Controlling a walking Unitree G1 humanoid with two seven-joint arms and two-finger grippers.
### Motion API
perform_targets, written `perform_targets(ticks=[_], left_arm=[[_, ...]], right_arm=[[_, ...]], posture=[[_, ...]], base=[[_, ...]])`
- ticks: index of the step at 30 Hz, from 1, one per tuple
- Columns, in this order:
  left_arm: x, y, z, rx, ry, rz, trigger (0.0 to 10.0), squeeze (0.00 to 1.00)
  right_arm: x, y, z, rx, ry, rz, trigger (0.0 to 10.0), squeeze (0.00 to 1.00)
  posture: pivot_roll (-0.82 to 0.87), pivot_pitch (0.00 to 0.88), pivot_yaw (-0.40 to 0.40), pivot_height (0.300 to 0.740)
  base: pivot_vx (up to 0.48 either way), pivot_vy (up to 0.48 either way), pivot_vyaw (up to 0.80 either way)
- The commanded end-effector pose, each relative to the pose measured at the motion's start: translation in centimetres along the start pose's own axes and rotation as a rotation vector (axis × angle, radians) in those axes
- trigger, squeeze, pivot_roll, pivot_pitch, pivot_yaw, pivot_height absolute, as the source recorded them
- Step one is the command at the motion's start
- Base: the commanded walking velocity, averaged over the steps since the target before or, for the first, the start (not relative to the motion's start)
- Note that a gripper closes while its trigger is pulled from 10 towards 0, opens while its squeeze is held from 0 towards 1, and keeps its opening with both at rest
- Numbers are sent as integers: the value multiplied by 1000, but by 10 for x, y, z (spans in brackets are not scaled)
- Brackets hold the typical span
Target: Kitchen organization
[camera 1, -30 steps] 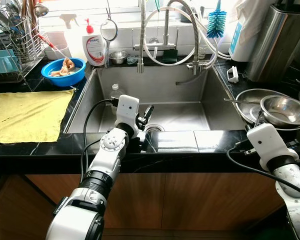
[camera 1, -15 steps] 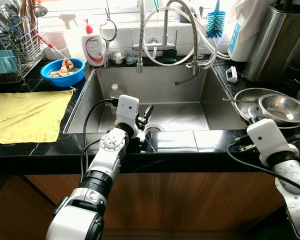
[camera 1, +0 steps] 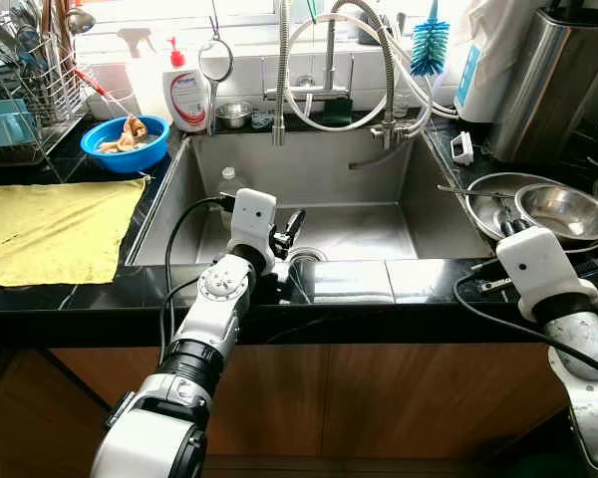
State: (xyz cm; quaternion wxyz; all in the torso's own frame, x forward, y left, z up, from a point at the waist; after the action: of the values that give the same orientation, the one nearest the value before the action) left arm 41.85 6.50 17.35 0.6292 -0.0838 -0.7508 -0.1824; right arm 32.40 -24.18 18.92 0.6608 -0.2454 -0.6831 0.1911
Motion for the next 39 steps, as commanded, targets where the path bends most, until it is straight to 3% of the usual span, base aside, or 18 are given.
perform_targets(ticks=[1, 9, 19, 25, 34, 39], left_arm=[[-5, 5, 2, 9, 26, -1, 10000, 0], [-6, 5, 2, 8, 28, -1, 10000, 0], [-5, 5, 2, 7, 28, 4, 10000, 0], [-4, 4, 1, 1, 24, 12, 10000, 0], [0, 1, 0, -8, 11, 23, 10000, 0], [1, 0, 0, -14, 8, 26, 10000, 0]], right_arm=[[12, 10, -1, 49, -37, -12, 10000, 0], [21, 31, 2, 154, -69, -38, 10000, 0], [37, 33, 5, 193, -108, -48, 10000, 0], [49, 27, 5, 195, -123, -30, 10000, 0], [39, 2, 6, 100, -48, -14, 10000, 0], [46, -7, 5, 57, -61, -8, 10000, 0]], posture=[[-38, 0, 55, 740], [-36, 0, 53, 740], [-38, 0, 52, 740], [-39, 0, 53, 740], [-40, 0, 53, 740], [-42, 0, 55, 740]], base=[[0, 0, 0], [0, 0, 0], [0, 0, 0], [0, 0, 0], [0, 0, 0], [0, 0, 0]])
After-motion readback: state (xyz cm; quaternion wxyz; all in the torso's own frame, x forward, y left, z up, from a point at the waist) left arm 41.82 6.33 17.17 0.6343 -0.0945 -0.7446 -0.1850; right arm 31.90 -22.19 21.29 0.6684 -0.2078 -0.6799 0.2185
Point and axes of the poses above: a point about 5 cm out from each wrist's last joint towards the gripper, its own z axis pointing back from the gripper into the wrist, its own x axis along the axis of the wrist's last joint, y = z × x, the point moved 5 cm from there along -z, pointing out of the wrist towards the gripper, and after that the axes turned 6 degrees about -z, right-handed, at the moved point
